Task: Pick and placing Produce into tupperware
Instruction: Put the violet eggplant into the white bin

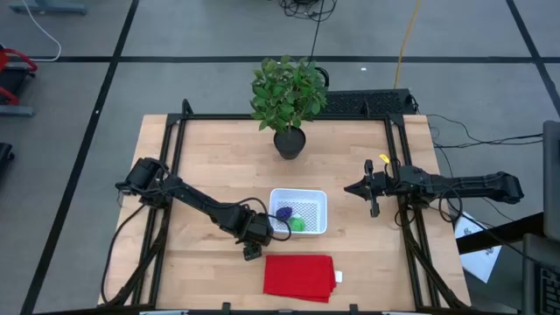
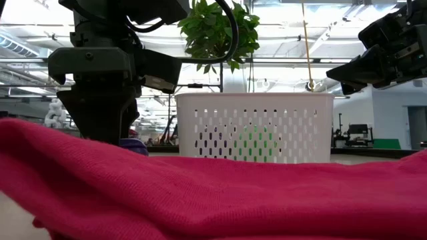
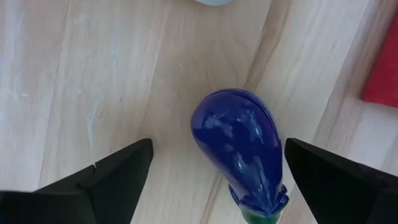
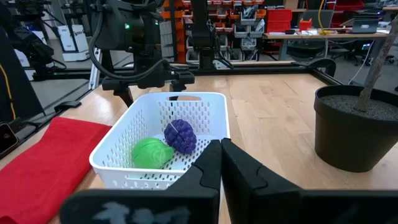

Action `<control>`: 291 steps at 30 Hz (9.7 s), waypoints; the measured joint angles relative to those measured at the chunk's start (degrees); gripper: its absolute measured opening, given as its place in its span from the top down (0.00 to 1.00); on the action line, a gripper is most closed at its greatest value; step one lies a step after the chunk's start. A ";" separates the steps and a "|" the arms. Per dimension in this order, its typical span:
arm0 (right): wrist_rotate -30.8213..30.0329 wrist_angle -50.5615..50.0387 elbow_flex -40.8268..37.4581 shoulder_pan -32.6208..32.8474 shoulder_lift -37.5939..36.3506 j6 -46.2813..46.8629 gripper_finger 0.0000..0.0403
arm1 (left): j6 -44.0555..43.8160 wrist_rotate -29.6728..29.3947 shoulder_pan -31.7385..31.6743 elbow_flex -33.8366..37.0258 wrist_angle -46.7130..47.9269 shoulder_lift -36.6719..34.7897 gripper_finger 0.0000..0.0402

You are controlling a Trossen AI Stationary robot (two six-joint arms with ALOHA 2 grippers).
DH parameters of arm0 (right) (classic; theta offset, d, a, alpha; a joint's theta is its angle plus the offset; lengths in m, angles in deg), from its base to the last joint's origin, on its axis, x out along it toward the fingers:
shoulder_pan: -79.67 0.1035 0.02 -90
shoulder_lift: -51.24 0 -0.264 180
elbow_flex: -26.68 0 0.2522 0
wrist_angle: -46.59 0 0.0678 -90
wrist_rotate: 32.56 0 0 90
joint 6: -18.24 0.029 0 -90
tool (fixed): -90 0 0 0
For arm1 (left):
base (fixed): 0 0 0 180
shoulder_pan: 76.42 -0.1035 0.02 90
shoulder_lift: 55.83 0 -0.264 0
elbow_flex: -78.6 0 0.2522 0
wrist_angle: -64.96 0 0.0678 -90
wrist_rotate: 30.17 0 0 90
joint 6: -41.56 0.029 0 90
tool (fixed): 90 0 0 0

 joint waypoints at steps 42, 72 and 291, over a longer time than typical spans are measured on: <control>0.02 -0.04 0.00 0.00 0.07 -0.01 1.00 | 7.34 1.01 -1.75 0.27 4.67 -2.92 0.73; 0.02 -0.06 0.00 0.00 0.07 0.00 1.00 | 12.57 -2.72 -0.17 0.14 10.94 -17.74 0.73; -4.52 10.74 0.00 -0.26 1.01 -2.80 1.00 | 49.77 15.70 -20.58 -42.05 14.27 15.63 0.73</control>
